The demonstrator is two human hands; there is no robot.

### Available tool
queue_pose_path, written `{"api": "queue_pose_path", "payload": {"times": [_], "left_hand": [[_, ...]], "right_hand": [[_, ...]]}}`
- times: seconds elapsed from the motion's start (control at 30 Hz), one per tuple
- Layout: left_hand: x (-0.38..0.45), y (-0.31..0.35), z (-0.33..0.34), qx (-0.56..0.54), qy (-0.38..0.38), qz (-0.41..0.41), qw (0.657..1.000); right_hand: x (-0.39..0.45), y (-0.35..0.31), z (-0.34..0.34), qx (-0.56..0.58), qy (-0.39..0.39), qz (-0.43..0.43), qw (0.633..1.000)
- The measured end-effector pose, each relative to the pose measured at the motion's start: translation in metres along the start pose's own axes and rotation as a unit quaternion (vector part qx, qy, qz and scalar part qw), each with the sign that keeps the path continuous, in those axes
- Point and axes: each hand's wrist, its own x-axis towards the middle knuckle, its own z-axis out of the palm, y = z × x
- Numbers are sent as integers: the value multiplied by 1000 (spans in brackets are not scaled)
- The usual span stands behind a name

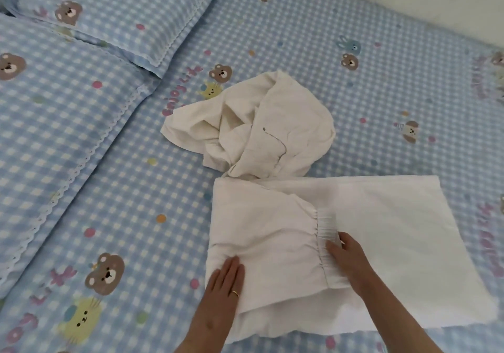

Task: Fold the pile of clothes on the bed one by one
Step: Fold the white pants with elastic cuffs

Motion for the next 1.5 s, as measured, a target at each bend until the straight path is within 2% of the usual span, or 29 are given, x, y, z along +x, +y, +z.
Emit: {"api": "queue_pose_path", "payload": {"times": [0.1,0.17,0.27,0.33,0.37,0.4,0.43,0.47,0.5,0.57,0.67,0.77,0.87,0.97,1.03,1.07,1.13,1.23,1.3,1.37,1.5], "left_hand": [[2,3,-5,34,-1,-3,999],[2,9,-7,52,-1,22,998],[7,20,-9,43,-55,73,995],[18,25,-10,16,-65,87,994],[24,27,-10,-17,-56,74,996],[35,31,-10,-39,-55,61,996],[49,36,-10,-48,-53,48,996],[67,43,-8,-44,-56,37,997],[87,47,-4,-29,-63,30,997],[122,40,11,17,-96,21,995],[143,-1,44,51,-133,-6,990],[140,-25,73,59,-161,10,985],[143,-23,73,71,-168,9,983],[146,10,49,62,-162,-15,985],[152,49,40,41,-135,40,989],[160,72,41,32,-124,82,988],[192,121,49,2,-116,131,985],[257,179,83,27,-190,182,964],[295,205,113,83,-240,204,945],[328,222,133,119,-255,202,938],[395,276,157,60,-211,147,964]], "right_hand": [[10,8,-8,27,7,-20,999],[16,11,-21,25,1,-30,999],[27,16,-35,-5,-14,2,1000],[32,17,-36,-69,-20,9,997],[31,17,-32,-126,15,-12,992],[29,18,-25,-187,82,-52,978],[24,18,-14,-248,154,-113,950],[17,19,-1,-314,189,-178,913],[10,20,12,-371,189,-230,880],[9,28,29,-424,134,-269,854],[27,58,32,-450,89,-267,847],[47,84,37,-457,70,-282,841],[54,82,43,-436,73,-284,851],[42,75,21,-393,59,-316,861],[37,81,-16,-349,90,-299,884],[37,90,-43,-329,133,-260,898],[37,116,-104,-312,215,-130,916],[39,153,-177,-370,211,-1,905],[41,168,-206,-390,206,19,897],[45,180,-222,-364,234,22,901],[59,204,-241,-245,323,26,914]]}}
